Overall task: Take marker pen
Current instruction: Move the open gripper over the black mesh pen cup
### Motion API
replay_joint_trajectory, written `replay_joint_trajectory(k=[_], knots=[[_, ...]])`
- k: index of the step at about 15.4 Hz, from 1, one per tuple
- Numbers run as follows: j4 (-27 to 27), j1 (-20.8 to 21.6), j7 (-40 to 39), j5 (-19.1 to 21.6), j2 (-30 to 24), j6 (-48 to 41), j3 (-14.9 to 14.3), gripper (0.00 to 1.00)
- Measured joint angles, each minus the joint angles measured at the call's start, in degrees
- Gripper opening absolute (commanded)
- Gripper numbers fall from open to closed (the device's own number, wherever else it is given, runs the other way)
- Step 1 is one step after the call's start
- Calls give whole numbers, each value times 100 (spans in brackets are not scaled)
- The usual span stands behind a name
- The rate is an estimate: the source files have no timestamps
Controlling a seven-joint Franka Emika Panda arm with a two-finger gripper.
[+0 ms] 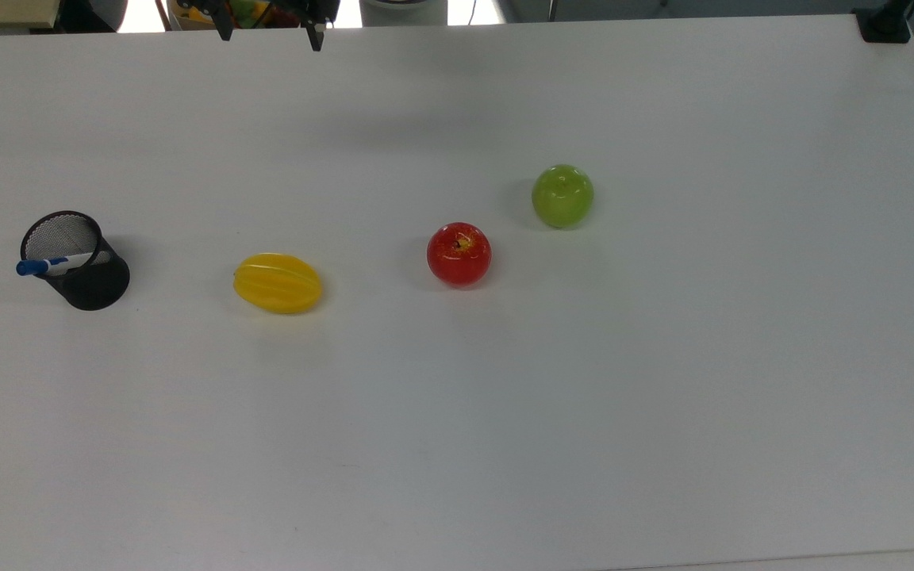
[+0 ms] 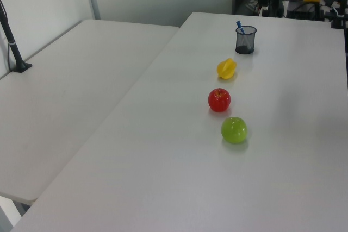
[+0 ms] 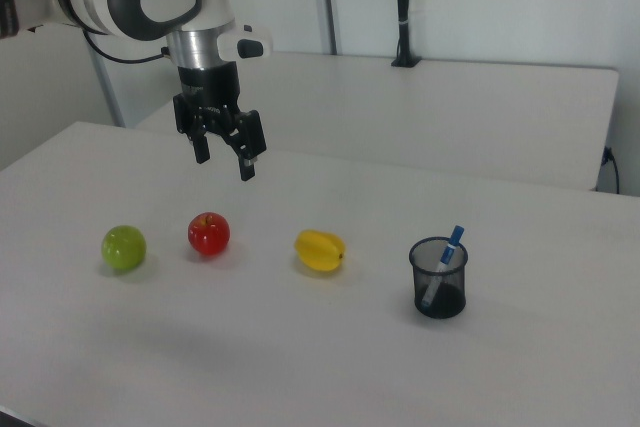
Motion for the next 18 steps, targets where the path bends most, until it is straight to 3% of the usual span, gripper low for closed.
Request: replay_joint_trajectory(k=[8, 14, 18], knots=[[5, 22, -7, -18, 92, 67, 6, 100], [13, -112, 31, -18, 152, 755, -14, 100], [12, -421, 34, -18, 198, 1518, -43, 100]])
